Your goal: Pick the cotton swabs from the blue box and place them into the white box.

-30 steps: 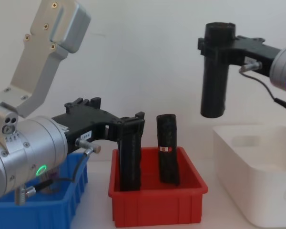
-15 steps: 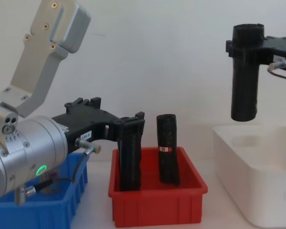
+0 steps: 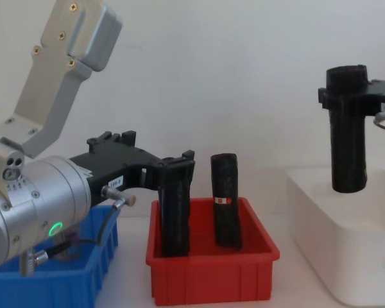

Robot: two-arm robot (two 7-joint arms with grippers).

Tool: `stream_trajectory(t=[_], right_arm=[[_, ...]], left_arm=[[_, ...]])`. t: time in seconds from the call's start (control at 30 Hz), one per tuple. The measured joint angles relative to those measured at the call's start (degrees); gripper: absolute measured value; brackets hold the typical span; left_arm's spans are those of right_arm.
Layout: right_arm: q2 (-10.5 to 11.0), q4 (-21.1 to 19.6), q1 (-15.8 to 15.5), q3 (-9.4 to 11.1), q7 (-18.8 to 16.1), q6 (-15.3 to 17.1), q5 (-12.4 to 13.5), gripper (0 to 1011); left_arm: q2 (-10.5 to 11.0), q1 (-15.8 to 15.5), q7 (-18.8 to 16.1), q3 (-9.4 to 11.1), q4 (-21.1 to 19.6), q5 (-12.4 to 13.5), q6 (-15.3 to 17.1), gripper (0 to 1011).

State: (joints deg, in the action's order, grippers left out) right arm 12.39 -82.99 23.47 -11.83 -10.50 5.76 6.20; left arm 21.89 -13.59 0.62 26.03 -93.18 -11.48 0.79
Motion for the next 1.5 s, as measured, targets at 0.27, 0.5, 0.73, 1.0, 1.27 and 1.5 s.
stream_trajectory(t=[0.27, 0.5, 0.73, 1.0, 1.27, 1.5], right_arm=[[0.2, 1.2, 0.0, 0.1, -0.2, 1.0, -0.6, 657], [0.3, 1.9, 0.0, 0.1, -0.3, 1.1, -0.9, 862], [0.3, 2.3, 0.0, 0.2, -0.4, 0.9, -0.9, 1002], [0.3, 2.4, -0.1, 0.2, -0.4, 0.7, -0.9, 1002], [0.3, 2.5, -0.1, 0.3, -0.4, 0.6, -0.9, 1002], [0.3, 2.6, -0.1, 0.3, -0.4, 0.5, -0.9, 1002]], left_arm=[[0.0, 0.0, 0.0, 0.0, 0.0, 0.0, 0.0, 1003], [0.0, 0.0, 0.0, 0.0, 0.0, 0.0, 0.0, 1003], [0.0, 0.0, 0.0, 0.0, 0.0, 0.0, 0.0, 1003], [0.0, 0.0, 0.0, 0.0, 0.0, 0.0, 0.0, 1003], [0.0, 0.0, 0.0, 0.0, 0.0, 0.0, 0.0, 1003], [0.0, 0.0, 0.0, 0.0, 0.0, 0.0, 0.0, 1003]])
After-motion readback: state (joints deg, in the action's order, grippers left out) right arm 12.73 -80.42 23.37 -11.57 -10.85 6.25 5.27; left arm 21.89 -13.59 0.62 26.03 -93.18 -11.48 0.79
